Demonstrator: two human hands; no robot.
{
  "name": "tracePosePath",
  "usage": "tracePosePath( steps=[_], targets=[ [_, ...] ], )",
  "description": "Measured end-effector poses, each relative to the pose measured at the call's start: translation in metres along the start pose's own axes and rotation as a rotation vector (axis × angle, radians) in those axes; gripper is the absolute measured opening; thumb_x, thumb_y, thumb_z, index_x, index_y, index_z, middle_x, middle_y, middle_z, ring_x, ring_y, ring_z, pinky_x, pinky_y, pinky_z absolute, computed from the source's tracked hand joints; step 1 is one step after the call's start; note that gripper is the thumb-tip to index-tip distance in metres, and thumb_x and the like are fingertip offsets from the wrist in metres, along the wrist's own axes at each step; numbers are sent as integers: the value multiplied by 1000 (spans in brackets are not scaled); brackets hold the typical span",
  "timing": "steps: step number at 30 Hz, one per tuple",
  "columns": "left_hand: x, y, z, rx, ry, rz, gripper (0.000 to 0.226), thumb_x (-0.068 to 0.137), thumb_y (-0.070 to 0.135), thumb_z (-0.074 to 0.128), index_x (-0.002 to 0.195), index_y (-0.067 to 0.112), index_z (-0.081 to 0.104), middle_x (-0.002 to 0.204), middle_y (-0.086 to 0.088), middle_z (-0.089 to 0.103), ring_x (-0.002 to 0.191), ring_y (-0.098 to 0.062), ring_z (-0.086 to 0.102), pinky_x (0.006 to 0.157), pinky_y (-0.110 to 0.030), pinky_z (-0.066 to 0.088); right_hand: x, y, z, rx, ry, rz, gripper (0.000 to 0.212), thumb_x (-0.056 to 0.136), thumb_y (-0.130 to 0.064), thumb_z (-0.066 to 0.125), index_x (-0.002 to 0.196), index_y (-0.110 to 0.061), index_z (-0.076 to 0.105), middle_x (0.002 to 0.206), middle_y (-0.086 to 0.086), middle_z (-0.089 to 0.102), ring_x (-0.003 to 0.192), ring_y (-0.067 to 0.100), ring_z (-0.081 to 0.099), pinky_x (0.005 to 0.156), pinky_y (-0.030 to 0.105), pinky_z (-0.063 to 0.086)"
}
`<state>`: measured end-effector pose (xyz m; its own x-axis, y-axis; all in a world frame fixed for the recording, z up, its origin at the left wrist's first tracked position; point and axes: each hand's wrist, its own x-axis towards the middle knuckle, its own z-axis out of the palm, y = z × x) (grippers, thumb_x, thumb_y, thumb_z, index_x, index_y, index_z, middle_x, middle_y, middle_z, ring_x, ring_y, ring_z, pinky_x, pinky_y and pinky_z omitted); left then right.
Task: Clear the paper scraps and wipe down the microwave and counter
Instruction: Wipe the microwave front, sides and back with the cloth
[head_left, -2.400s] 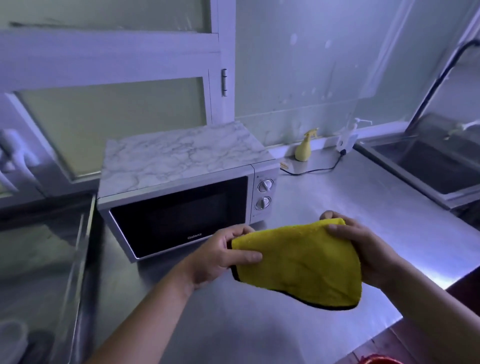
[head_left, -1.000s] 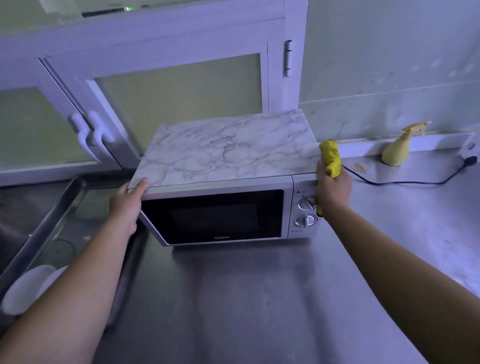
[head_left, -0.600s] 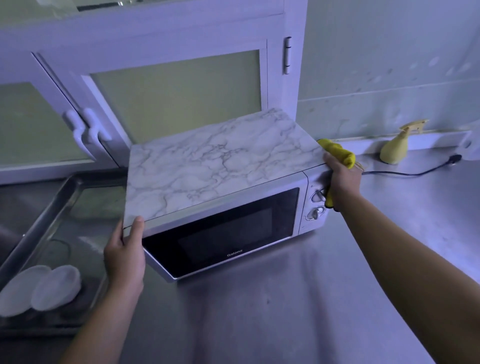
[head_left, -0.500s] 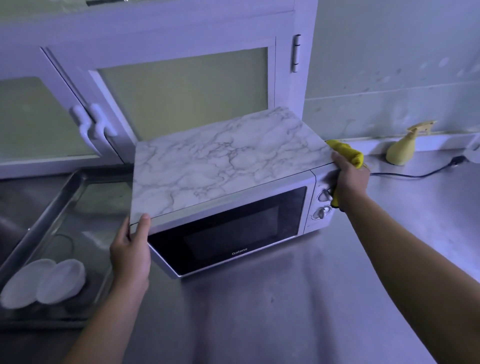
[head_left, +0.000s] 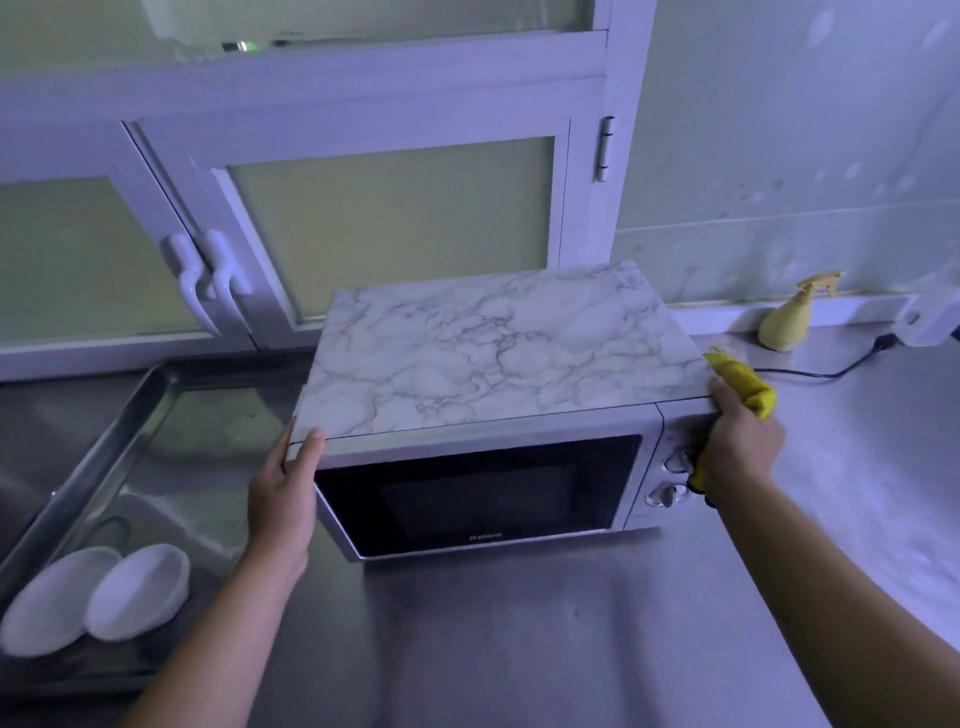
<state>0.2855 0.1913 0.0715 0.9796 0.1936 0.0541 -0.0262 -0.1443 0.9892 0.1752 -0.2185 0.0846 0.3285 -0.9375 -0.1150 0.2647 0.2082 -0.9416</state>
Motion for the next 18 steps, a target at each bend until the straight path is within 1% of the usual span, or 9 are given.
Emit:
tracePosePath(
  steps=[1,2,4,7,10,12,14,17,18],
  targets=[
    [8,-2,-4,-4,-32,-13,54,78,61,64,124,31,65,109,20,71,110,-4,63,94,-30,48,-14,-1,-7,-10,38,-2,20,81,-22,76,101,-24,79,98,-17,76,90,1,69,81,15,52],
    [17,-4,-9,-18,-73,-35,56,77,62,64,123,32,65,113,15,71,112,-9,63,99,-37,48,-29,-1,-14,-12,72,0,15,80,-25,76,94,-29,80,92,-20,75,85,0,68,78,14,51],
    [31,-5,-15,-54,-164,-56,48,78,59,65,118,33,67,113,8,73,110,-15,66,103,-47,47,-62,-1,-31,-20,121,-25,6,79,-32,75,77,-38,77,77,-28,71,72,-9,65,65,8,47],
    [47,-5,-20,-100,-216,-61,42,78,51,69,114,30,70,113,4,73,111,-18,67,106,-50,45,-106,4,-57,-31,146,-70,2,75,-47,73,74,-49,74,71,-36,67,65,-18,60,57,1,42],
    [60,-7,-21,-128,-240,-82,41,77,46,72,113,27,72,113,1,74,111,-20,67,107,-50,45,-135,6,-74,-42,189,-90,9,70,-59,72,74,-51,72,61,-36,61,55,-17,53,51,2,41],
    [63,-8,-21,-117,-241,-84,38,76,45,71,110,28,73,110,2,74,109,-21,67,106,-51,46,-145,3,-74,-43,191,-99,3,74,-55,73,72,-52,71,62,-37,61,57,-18,53,54,3,42],
    [58,-7,-22,-140,-220,-89,34,74,45,72,103,29,75,103,6,75,106,-20,68,103,-46,48,-148,0,-73,-52,194,-114,14,82,-44,73,71,-52,71,62,-36,61,59,-17,54,60,8,43],
    [34,-3,-30,-158,-172,-100,31,73,43,73,101,29,76,100,8,75,101,-15,68,95,-37,51,-144,-4,-76,-97,183,-130,17,87,-32,72,71,-37,72,67,-27,64,65,-10,56,67,13,44],
    [22,-2,-35,-154,-150,-95,34,73,44,72,103,28,75,99,9,75,98,-11,69,90,-33,51,-141,-5,-78,-104,175,-130,16,88,-30,72,72,-34,72,68,-26,65,66,-9,58,66,12,45]
  ],
)
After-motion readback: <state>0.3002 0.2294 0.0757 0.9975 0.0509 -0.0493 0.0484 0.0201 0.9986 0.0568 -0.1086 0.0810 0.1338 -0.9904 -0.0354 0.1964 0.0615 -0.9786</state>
